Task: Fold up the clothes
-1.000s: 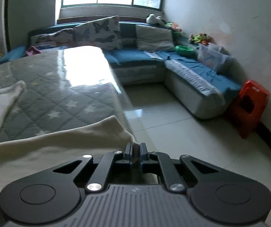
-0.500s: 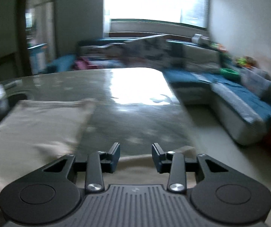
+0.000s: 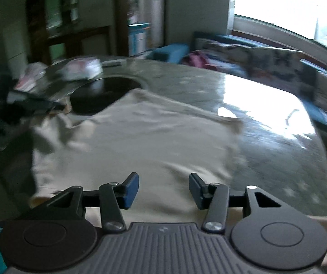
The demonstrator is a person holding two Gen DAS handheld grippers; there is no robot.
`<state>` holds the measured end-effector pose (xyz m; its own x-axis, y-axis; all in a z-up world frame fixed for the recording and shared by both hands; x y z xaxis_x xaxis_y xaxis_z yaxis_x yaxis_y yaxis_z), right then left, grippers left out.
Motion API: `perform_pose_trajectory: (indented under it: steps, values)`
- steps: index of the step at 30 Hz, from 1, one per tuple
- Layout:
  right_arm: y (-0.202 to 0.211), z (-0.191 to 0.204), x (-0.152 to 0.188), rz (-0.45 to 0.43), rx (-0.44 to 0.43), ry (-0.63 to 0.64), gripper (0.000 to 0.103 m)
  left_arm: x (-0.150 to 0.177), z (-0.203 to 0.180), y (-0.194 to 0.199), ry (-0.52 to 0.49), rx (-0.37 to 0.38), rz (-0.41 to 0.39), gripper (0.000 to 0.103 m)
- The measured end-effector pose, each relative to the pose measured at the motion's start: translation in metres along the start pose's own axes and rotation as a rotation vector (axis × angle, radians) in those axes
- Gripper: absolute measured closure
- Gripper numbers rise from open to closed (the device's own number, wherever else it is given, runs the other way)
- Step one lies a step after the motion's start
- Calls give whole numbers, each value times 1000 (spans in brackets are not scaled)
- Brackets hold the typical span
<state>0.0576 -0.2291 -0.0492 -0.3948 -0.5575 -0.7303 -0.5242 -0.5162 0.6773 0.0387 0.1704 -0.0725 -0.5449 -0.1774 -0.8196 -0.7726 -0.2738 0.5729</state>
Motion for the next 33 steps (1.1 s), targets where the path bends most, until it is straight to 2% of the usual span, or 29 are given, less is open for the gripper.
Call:
perform_pose_trajectory:
  steps: [4,7,10,15,18,20,23,24,30,32,33]
  values:
    - [-16,41,-21,0,-90,109,54,-6,43,27,191,-42,-61,100]
    - [-30,76,-38,-7,-160,193,54,1,75,40,286,-90,-92,100]
    - [-48,106,-49,-4,-226,263,55,11,97,41,345,-117,-78,100]
    - [-74,150,-53,16,-319,322,58,24,110,37,391,-122,-47,99]
    - [-83,170,-46,42,-361,350,58,28,117,41,423,-129,-39,93]
    - [-84,181,-41,57,-384,379,58,29,121,47,464,-122,-37,73]
    - [-84,192,-37,63,-407,402,58,35,120,52,507,-91,-32,57]
    - [-85,194,-37,65,-413,401,58,35,119,52,511,-83,-29,57]
    - [-81,210,-37,64,-465,426,57,35,109,38,498,-85,-8,60]
    - [-80,212,-38,59,-477,424,58,34,108,34,492,-93,-8,82]
    - [-80,212,-40,54,-475,415,58,34,108,32,492,-96,-6,86]
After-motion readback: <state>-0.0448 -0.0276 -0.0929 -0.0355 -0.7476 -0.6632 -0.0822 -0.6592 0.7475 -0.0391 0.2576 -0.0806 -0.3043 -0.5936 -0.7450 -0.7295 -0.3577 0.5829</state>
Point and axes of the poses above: each gripper's, at about its wrist camera, not at the fingertips, and y roughly against the way its jaws point, z to its left, x to its underside, the point moved 10 cm from there along -y, roughly the way its jaws point, and after that the axes turned 6 degrees about y, right-handed, at the moved point
